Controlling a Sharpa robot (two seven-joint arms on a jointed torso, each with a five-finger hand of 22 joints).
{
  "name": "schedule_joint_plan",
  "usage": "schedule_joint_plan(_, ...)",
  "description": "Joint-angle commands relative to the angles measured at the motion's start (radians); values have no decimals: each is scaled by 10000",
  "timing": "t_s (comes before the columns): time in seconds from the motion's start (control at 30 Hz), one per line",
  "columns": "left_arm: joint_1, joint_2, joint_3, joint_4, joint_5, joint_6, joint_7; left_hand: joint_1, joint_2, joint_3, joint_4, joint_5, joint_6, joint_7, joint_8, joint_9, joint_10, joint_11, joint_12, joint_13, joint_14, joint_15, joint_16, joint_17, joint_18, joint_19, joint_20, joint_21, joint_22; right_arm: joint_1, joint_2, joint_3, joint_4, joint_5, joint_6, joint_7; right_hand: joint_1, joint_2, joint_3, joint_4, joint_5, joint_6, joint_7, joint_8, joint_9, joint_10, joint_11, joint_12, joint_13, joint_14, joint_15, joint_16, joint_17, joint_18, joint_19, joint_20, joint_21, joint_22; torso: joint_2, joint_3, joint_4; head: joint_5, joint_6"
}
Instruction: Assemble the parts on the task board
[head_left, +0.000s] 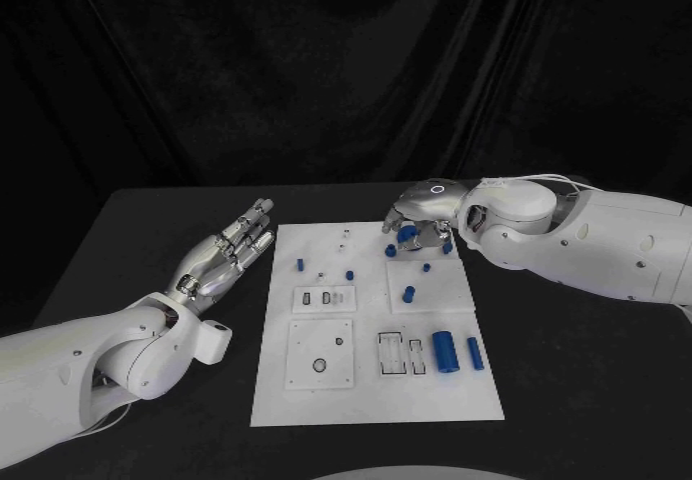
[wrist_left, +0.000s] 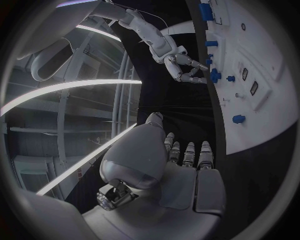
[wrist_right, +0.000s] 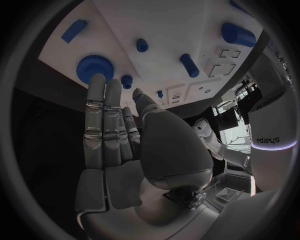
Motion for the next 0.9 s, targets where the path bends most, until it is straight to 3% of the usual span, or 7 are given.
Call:
schedule_joint_plan(0.03, 25, 28, 9, 13, -57, 180, 1570, 86, -4, 66, -25, 65, 60, 47, 60, 10, 1, 102, -65, -16, -22, 74, -36, -17, 115, 5, 90, -33, -13, -50, 44, 9, -80, -98, 91, -10, 77, -30, 97, -13, 62, 130, 13, 42, 3, 91, 0, -65, -11, 87, 74, 60, 48, -12, -35, 33, 68, 42, -26, -7, -7, 14, -50)
schedule_joint_plan(0.23, 25, 92, 9, -20, -57, 241, 1548, 104, -10, 73, -31, 100, 67, 64, 61, 11, 1, 122, -65, -16, -22, 82, -36, -17, 115, 5, 96, -33, -13, -114, 200, 9, -348, -98, -43, 89, 145, -42, 233, -61, 128, 290, 47, 43, 0, 123, 12, -132, -17, -13, 84, 117, 166, -17, -136, 38, 147, 148, -57, -7, 6, 30, -82)
schedule_joint_plan(0.4, 24, 156, 9, -85, -57, 361, 1495, 128, -13, 86, -38, 118, 93, 79, 66, 14, 1, 144, -65, -16, -22, 106, -36, -17, 114, 5, 114, -33, -13, -190, 360, 9, -600, -98, -265, 294, 171, -86, 386, -98, 162, 370, -29, -22, -12, 40, 41, -221, -21, -220, 111, 238, 343, -30, -363, 60, 245, 305, -80, -15, -2, 13, -86)
schedule_joint_plan(0.63, 24, 226, 8, -154, -57, 457, 1457, 149, -14, 97, -44, 128, 74, 90, 61, 10, 1, 158, -65, -16, -22, 136, -36, -17, 112, 5, 136, -33, -13, -308, 530, 10, -838, -98, -348, 436, 73, -161, 595, -60, 135, 409, -19, -92, -15, 68, 22, -220, -16, -191, 85, 989, 879, -21, -450, 55, 796, 822, -116, -32, 5, 16, -129)
schedule_joint_plan(0.9, 24, 268, 8, -200, -57, 520, 1427, 173, -17, 111, -52, 148, 52, 99, 55, 6, 1, 171, -65, -16, -22, 174, -36, -17, 109, 5, 164, -33, -13, -457, 664, 10, -1072, -98, -418, 536, -75, -251, 710, 58, -46, 416, 1, -103, -15, 115, -3, -214, -6, -391, 41, 1595, 1290, -6, -718, 41, 1313, 1360, -126, -55, -31, 61, -163)
